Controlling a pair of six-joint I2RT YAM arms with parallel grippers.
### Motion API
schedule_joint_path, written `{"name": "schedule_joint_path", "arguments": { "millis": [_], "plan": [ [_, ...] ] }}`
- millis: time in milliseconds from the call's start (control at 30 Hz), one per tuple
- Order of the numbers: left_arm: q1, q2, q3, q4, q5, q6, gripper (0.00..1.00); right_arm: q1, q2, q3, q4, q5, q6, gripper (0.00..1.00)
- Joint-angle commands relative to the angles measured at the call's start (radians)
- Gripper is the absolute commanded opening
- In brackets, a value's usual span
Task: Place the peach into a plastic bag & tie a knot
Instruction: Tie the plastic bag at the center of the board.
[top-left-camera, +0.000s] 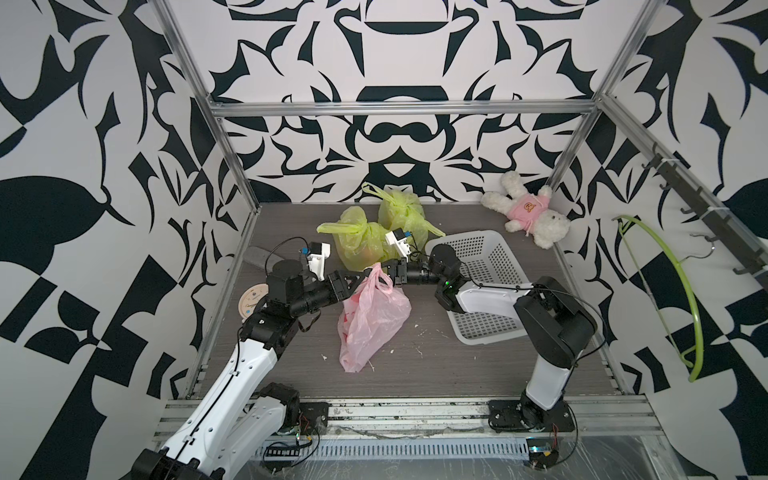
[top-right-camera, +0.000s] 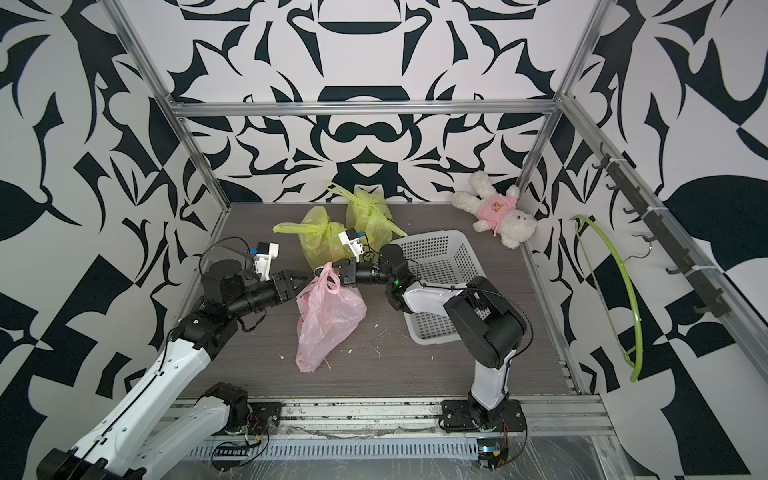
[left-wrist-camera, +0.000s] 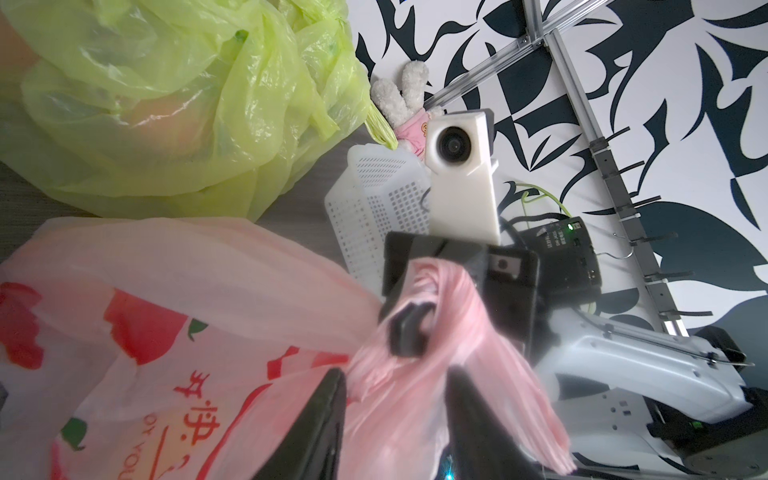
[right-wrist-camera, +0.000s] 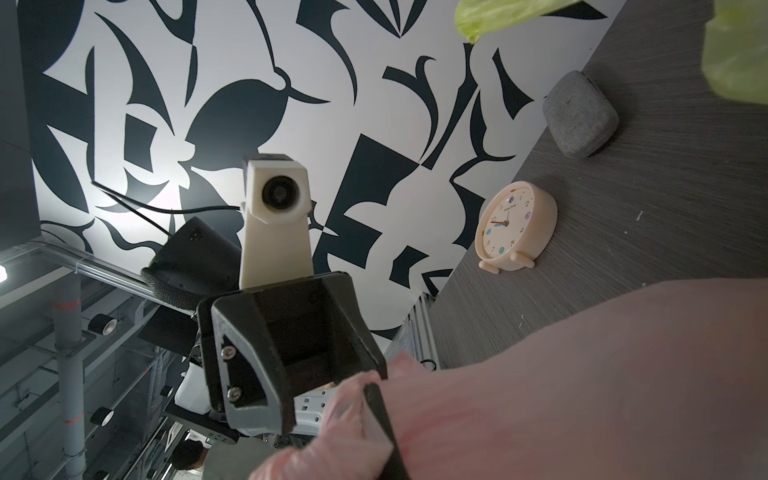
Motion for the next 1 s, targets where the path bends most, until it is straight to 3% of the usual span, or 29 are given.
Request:
{"name": "schedule_joint_path", "arguments": {
  "millis": [0, 233, 467, 967],
  "plan": [
    [0.006, -0.004, -0.002, -0.013, 0.009, 0.031, 0.45, 0.004, -0.057, 0.039, 0.045, -0.02, 0.003, 0.0],
    [0.009, -0.004, -0.005, -0.007, 0.018, 0.031, 0.46, 0.006, -0.061, 0.042, 0.038, -0.021, 0.001, 0.0],
    [0.009, 0.035, -0.01, 0.105, 0.096, -0.015, 0.39, 0.013, -0.058, 0.052, 0.037, -0.022, 0.004, 0.0],
    [0.009, 0.015, -0.034, 0.13, 0.096, -0.033, 0.21, 0.016, -0.062, 0.053, 0.039, -0.025, 0.008, 0.0]
  ]
}}
